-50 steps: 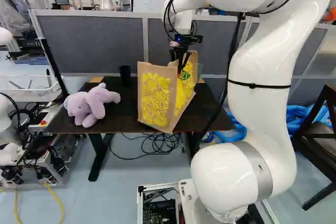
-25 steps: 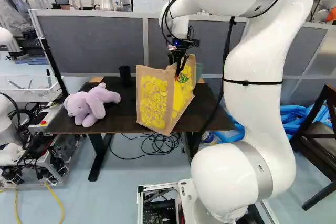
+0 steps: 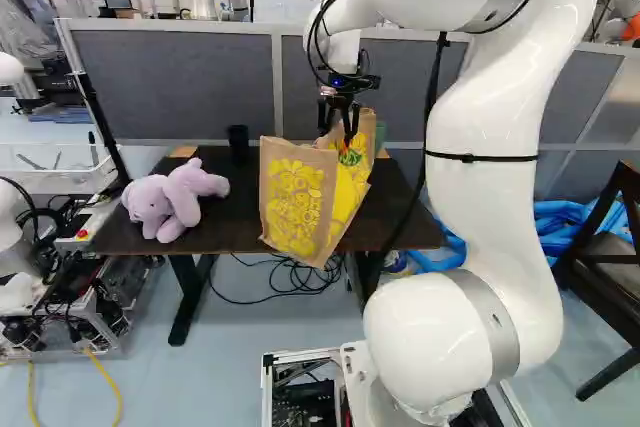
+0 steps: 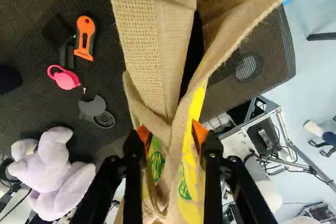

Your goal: Pick up the bag on the ground and place it on the table

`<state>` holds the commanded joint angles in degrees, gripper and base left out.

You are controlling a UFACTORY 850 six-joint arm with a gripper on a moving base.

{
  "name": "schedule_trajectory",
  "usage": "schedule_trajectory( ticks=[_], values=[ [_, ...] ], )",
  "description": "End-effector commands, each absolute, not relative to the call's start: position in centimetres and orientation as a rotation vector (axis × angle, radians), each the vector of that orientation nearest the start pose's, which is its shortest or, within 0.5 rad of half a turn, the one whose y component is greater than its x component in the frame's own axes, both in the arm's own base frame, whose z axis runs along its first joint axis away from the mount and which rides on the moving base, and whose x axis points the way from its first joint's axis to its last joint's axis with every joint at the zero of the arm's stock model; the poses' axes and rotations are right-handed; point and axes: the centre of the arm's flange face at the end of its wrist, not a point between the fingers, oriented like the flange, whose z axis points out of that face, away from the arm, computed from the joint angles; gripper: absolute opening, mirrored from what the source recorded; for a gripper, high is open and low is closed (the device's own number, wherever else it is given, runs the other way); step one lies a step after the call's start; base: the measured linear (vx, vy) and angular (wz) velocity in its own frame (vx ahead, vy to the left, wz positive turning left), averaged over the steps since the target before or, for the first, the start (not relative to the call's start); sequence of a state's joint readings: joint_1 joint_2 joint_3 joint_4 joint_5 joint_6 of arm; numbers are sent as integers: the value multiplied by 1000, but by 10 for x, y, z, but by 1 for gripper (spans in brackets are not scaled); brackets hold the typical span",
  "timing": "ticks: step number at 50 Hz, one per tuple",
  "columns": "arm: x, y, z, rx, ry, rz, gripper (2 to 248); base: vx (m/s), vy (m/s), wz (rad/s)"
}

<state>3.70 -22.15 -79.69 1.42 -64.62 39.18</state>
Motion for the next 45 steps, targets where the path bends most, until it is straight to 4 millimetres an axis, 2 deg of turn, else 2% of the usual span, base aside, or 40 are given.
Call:
schedule_trajectory(
  ticks=[1, 6, 7, 11, 12, 16, 17, 26, 45],
  values=[
    [575, 39, 534, -3005, 981, 194, 134, 0, 0, 0],
    [575, 39, 534, -3005, 981, 194, 134, 0, 0, 0],
    [575, 39, 534, -3005, 981, 194, 169, 0, 0, 0],
    [575, 39, 534, -3005, 981, 194, 169, 0, 0, 0],
    [575, 39, 534, -3005, 981, 194, 205, 0, 0, 0],
    [575, 39, 534, -3005, 981, 194, 205, 0, 0, 0],
    [575, 39, 534, -3005, 981, 194, 241, 0, 0, 0],
    [573, 39, 539, -3002, 980, 182, 247, 0, 0, 0],
    [560, 38, 569, -2990, 975, 118, 247, 0, 0, 0]
  ],
)
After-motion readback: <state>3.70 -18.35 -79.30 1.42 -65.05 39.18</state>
